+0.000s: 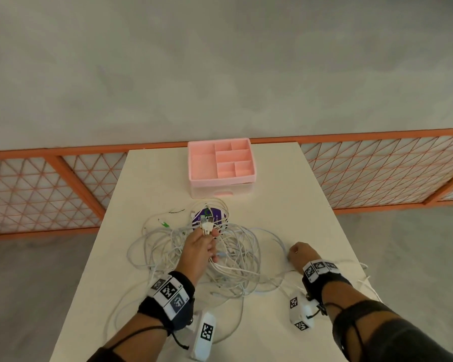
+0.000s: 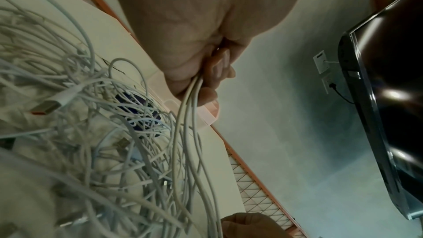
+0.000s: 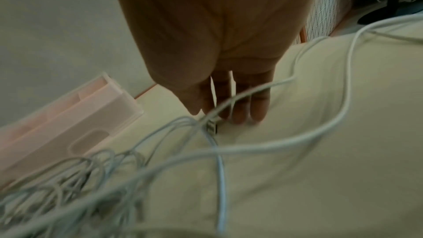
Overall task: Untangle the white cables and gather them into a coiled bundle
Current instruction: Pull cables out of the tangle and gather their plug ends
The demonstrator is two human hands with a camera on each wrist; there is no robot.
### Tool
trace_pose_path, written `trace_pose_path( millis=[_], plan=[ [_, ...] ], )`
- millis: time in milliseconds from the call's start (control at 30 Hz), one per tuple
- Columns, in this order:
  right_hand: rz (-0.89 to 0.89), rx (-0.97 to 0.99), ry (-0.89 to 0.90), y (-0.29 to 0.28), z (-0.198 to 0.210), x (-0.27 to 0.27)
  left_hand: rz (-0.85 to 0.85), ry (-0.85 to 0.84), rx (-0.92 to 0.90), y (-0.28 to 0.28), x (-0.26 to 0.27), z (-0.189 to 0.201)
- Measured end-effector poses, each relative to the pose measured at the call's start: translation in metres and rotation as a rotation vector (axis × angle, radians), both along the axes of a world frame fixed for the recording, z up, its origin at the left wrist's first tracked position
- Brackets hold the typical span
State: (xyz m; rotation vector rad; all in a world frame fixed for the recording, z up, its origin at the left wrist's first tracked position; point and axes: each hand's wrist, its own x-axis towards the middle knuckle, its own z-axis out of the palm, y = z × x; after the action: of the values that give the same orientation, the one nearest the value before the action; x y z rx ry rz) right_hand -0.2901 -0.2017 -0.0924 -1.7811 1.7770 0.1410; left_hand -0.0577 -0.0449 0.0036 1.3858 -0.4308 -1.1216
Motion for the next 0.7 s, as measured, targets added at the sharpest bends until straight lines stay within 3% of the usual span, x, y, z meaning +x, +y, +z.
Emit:
trace_pose_path(
  millis=[200, 300, 433, 700],
  plan=[
    [-0.020, -0.007, 0.067, 0.011, -0.020, 0.009, 0.039, -0.018, -0.032, 0.006, 0.005, 0.000],
    [-0.080, -0.009, -0.012, 0.006, -0.011, 0.006, 0.042, -0.014, -0.050, 0.006, 0.009, 0.000],
    [-0.222, -0.111, -0.379, -0.012, 0.028, -0.001, 0.031, -0.028, -0.065, 0.002, 0.012, 0.002],
    [-0.262, -0.229, -1.239, -0.024, 0.174, 0.034, 0.000, 0.048, -0.159, -0.020, 0.008, 0.029]
  ],
)
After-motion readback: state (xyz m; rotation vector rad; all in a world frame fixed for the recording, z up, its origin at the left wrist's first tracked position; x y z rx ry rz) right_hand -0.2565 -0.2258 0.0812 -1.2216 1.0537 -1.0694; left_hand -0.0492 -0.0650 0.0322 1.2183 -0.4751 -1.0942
